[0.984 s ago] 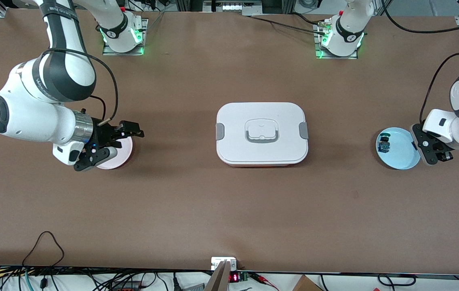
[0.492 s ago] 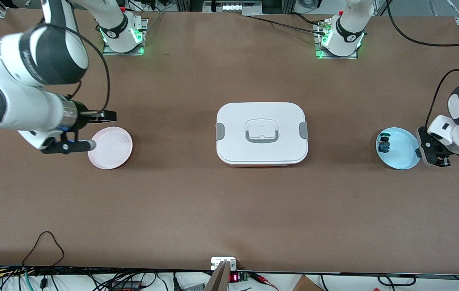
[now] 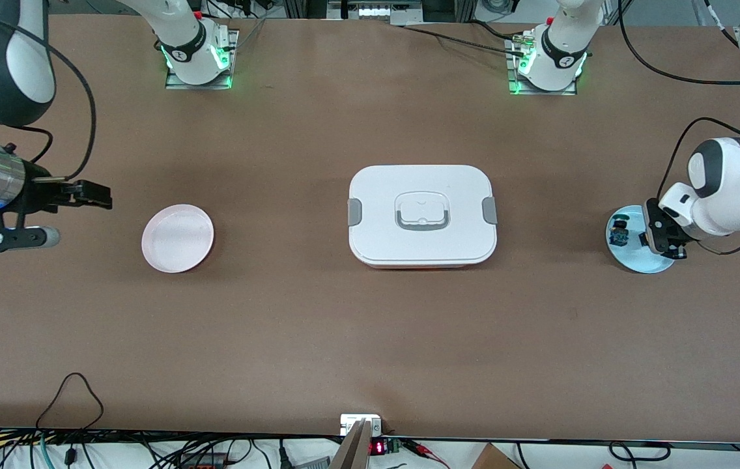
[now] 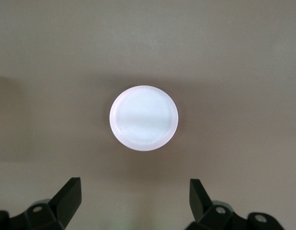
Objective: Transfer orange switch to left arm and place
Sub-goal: 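Open the left gripper and lift it off the switch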
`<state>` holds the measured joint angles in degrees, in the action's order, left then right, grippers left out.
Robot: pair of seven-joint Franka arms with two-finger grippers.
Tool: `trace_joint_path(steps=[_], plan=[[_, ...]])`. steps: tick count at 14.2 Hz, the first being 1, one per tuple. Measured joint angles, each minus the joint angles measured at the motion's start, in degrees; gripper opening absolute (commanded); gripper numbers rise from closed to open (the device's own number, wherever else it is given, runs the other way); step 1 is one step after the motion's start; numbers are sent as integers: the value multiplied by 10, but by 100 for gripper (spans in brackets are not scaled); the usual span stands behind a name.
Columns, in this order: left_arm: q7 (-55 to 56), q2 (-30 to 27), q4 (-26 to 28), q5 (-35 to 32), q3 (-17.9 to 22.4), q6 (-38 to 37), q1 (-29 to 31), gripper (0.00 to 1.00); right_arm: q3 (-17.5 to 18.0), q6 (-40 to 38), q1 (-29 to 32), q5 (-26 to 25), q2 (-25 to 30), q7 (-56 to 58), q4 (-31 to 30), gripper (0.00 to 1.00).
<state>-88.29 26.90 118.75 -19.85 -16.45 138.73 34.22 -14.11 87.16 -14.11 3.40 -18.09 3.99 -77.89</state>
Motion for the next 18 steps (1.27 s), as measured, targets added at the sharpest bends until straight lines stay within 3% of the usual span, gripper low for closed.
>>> trace_joint_path(steps=[1, 3, 4, 5, 9, 11, 15, 18], plan=[[0, 3, 1, 0, 0, 3, 3, 39, 31, 18, 34, -2, 10, 0, -19, 100], [0, 8, 1, 0, 0, 7, 7, 45, 89, 49, 98, -8, 30, 1, -55, 100], [0, 8, 1, 0, -1, 8, 8, 78, 101, 50, 111, -18, 39, 2, -65, 100], [0, 8, 1, 0, -2, 8, 8, 100, 108, 44, 112, -28, 45, -2, -71, 100], [0, 8, -3, 0, -14, 7, 9, 100, 125, 21, 92, -37, 60, -67, -81, 100], [2, 2, -17, 3, -30, -28, 11, 100, 125, 31, 89, -39, 74, -67, -105, 100], [34, -32, -105, 56, -70, -242, 12, 100, 118, 101, 96, -40, 130, -35, -201, 100], [114, -42, -197, 64, -115, -395, 11, 100, 117, 110, 103, -40, 142, -27, -215, 100]])
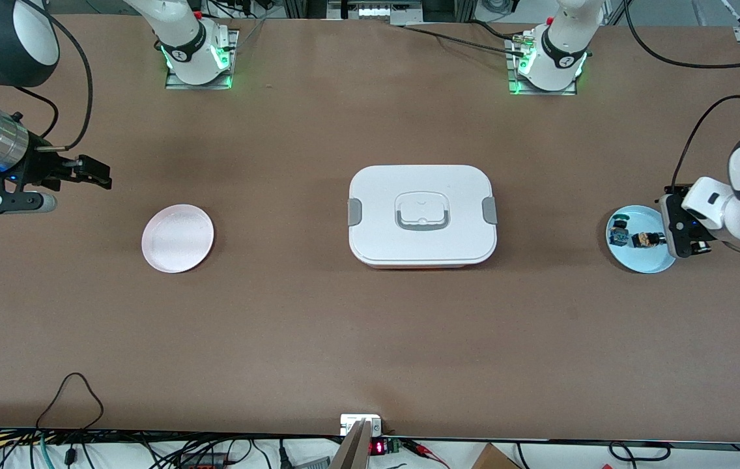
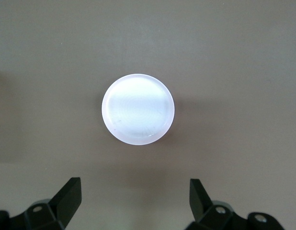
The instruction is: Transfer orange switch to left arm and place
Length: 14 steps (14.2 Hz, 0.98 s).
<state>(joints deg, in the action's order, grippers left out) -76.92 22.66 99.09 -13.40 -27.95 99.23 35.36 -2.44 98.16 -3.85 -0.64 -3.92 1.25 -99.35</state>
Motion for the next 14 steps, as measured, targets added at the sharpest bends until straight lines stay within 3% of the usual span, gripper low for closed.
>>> trace_joint_path(steps=[4, 9, 12, 14], plan=[[169, -4, -118, 1, -69, -162, -6, 100, 0, -1, 0, 0, 1, 0, 16, 100], [371, -5, -208, 2, -102, -255, -33, 100, 0, -17, 0, 0, 7, 0, 40, 100], [496, -12, -253, 2, -84, -267, -77, 100, 0, -20, 0, 0, 7, 1, 48, 100], [603, -38, -264, 23, -11, -264, -144, 100, 0, -21, 1, 0, 7, 1, 49, 100]])
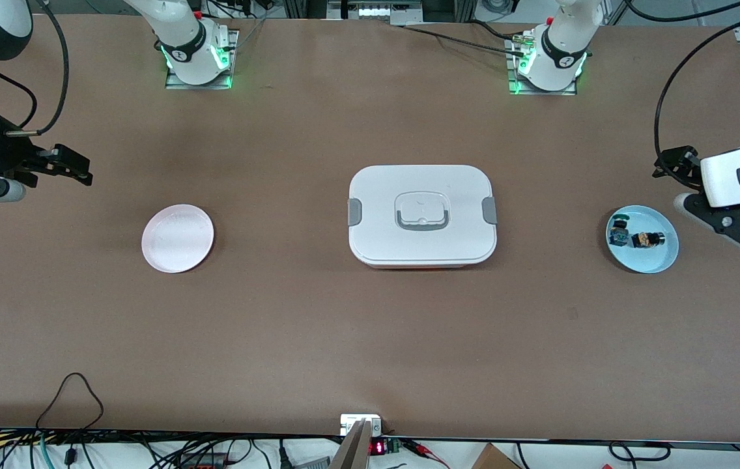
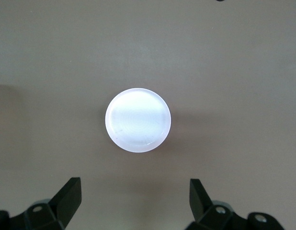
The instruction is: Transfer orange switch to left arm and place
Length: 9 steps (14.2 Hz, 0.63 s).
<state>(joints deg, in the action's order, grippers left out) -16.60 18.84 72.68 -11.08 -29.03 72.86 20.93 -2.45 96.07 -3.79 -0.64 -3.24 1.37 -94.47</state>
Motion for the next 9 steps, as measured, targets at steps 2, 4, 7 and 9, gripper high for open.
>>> trace_joint_path(steps=[2, 4, 7, 9], plan=[[105, -40, 11, 42, 83, 20, -70, 100, 0, 0, 0, 0, 0, 1, 0, 100], [147, -89, 52, 68, 158, 71, -124, 100, 0, -2, 0, 0, 0, 2, 1, 100], [154, -157, 150, 79, 234, 150, -181, 100, 0, -23, 0, 0, 0, 3, 7, 100], [163, -187, 217, 79, 264, 219, -217, 100, 0, -32, 0, 0, 0, 3, 13, 100]])
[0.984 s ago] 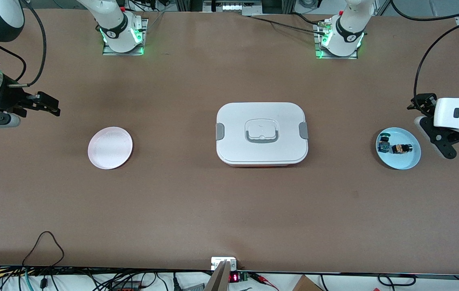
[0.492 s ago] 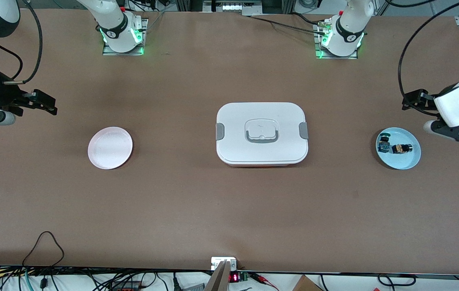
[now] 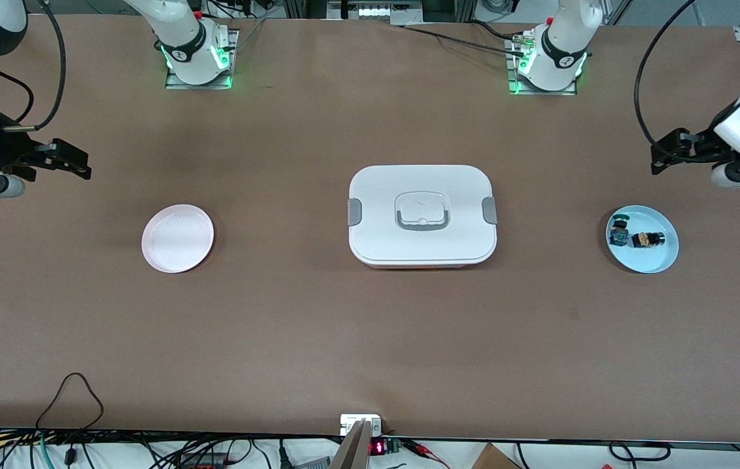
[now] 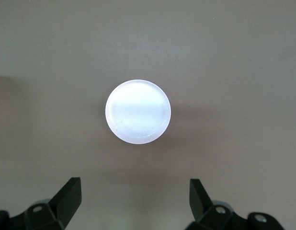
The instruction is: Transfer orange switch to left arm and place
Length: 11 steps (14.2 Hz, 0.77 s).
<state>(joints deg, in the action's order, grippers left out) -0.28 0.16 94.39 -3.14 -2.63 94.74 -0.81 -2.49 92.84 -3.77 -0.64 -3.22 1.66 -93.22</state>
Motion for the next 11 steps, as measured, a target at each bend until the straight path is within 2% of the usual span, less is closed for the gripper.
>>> trace_joint_path(steps=[3, 11], plan=[[1, -13, 36, 0, 23, 36, -22, 100, 0, -1, 0, 0, 0, 0, 2, 100], [1, -12, 44, 0, 36, 29, -15, 100, 0, -2, 0, 0, 0, 0, 2, 100]])
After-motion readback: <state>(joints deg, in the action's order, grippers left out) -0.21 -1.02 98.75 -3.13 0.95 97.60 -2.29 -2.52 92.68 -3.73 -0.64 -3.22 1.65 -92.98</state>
